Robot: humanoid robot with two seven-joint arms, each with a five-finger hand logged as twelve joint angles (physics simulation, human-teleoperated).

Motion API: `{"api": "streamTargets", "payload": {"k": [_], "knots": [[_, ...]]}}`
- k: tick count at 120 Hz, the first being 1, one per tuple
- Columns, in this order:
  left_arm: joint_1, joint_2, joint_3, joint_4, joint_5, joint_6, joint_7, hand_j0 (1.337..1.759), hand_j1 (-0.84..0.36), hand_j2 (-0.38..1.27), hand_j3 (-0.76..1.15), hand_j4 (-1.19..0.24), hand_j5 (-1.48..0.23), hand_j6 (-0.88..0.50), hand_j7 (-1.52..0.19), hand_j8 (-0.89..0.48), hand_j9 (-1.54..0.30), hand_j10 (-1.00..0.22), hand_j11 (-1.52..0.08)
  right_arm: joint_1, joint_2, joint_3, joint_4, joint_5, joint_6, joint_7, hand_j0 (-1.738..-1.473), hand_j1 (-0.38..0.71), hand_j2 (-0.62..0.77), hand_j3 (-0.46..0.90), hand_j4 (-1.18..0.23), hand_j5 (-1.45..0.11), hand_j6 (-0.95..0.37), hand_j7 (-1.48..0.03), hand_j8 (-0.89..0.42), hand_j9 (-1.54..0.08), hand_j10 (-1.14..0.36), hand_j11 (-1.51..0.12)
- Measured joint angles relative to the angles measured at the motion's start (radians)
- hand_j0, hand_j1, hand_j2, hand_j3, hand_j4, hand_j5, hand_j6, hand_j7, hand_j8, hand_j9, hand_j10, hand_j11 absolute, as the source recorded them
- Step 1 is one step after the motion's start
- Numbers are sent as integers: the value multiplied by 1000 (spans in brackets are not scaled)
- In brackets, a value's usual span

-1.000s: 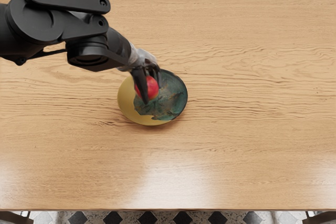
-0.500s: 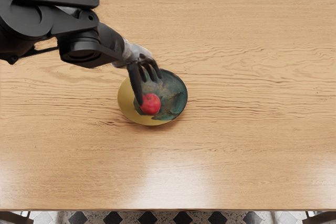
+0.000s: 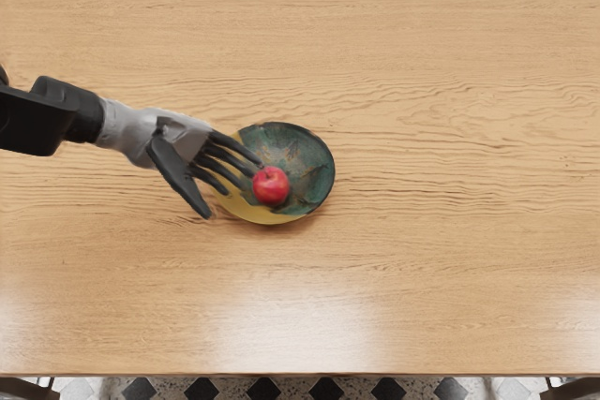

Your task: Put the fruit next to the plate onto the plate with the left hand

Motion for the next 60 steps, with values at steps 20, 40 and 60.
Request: {"api": "streamTargets", "payload": {"k": [20,40,60], "knots": [[166,130,-202,5,-40,-43,0,1658,44,52,0,-255,-333,-253,-333,-253,-332,-256,-332,0,0,0,0,0,0,0,-1658,-318,-5,0,-26,-34,-26,-34,-26,-34,-26,-34],[262,148,-269,126,-134,-51,0,1658,45,51,0,-253,-330,-252,-330,-252,-330,-253,-330,0,0,0,0,0,0,0,-1658,-318,-5,0,-26,-34,-26,-34,-26,-34,-26,-34],[298,147,-295,289,-164,-53,1,1658,47,51,0,-251,-328,-250,-328,-250,-328,-251,-328,0,0,0,0,0,0,0,-1658,-318,-5,0,-26,-34,-26,-34,-26,-34,-26,-34]]}}
